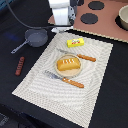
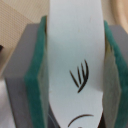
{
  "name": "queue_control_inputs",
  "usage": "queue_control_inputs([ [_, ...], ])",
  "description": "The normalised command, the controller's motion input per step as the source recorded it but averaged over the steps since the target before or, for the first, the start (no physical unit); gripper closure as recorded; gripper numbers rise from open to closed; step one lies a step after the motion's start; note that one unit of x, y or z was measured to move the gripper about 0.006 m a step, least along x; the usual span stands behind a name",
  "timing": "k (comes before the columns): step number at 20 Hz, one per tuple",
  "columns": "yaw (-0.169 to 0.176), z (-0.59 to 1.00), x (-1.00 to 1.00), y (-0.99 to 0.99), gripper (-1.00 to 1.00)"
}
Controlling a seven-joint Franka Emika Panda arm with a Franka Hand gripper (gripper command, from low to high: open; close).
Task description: Interact with the objects in diverse but meaningful ways.
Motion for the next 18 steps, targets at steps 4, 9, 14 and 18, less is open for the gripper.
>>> queue_control_inputs([
  [4, 0.0, 0.25, 0.17, -0.96, 1.0],
  [9, 0.0, 0.23, 0.41, -0.85, 1.0],
  [14, -0.007, 0.2, 0.67, -0.71, 1.0],
  [18, -0.013, 0.29, 0.75, -0.65, 1.0],
])
